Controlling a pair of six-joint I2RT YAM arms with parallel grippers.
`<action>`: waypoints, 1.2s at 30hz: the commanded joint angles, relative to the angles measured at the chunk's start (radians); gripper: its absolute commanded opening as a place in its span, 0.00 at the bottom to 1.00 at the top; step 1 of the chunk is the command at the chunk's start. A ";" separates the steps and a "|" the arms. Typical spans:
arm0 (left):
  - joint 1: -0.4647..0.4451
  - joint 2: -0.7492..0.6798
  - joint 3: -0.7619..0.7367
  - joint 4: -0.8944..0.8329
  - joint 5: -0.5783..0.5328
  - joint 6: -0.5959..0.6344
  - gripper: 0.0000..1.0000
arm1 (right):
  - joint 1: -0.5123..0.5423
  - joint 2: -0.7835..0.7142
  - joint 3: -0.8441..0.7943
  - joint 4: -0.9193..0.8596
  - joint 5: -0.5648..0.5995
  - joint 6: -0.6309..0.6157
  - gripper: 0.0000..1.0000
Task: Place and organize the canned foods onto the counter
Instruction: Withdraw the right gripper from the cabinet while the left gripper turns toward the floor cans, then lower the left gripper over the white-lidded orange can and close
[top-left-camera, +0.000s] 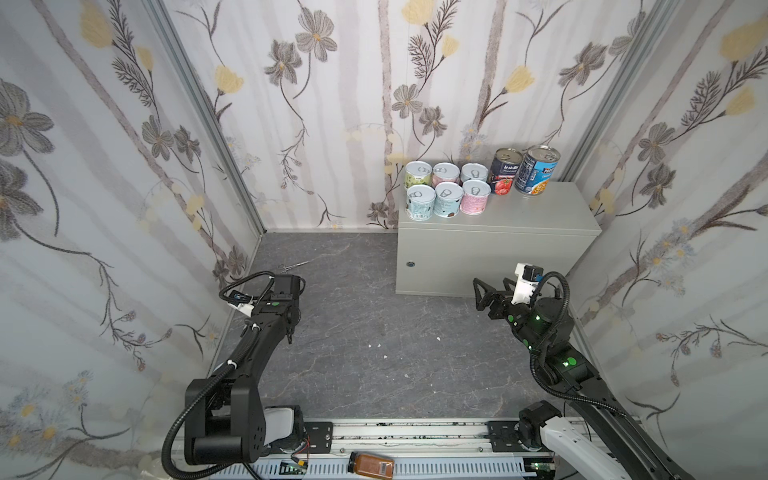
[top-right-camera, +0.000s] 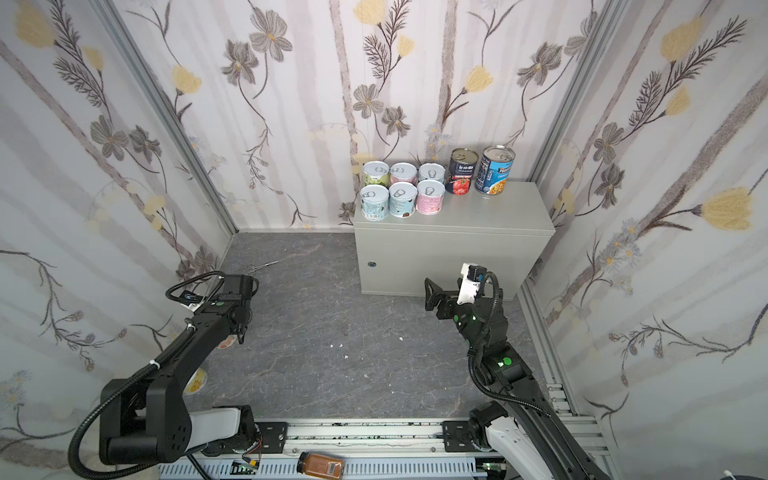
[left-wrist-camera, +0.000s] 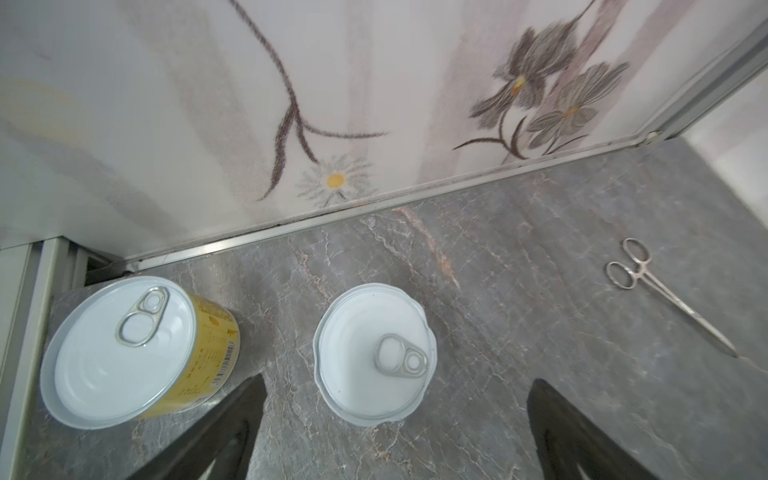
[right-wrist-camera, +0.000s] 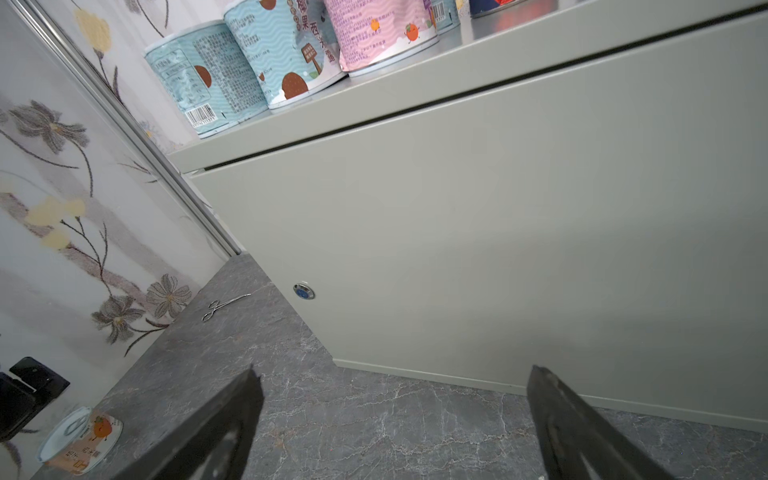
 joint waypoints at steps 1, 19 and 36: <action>0.011 0.056 -0.008 -0.060 -0.039 -0.114 1.00 | 0.005 0.015 -0.007 0.053 0.014 -0.019 1.00; 0.069 0.296 0.076 0.031 -0.015 -0.071 1.00 | 0.021 0.069 -0.004 0.070 0.025 -0.038 1.00; 0.067 0.375 0.151 0.076 0.027 0.024 1.00 | 0.022 0.112 -0.017 0.126 0.017 -0.047 1.00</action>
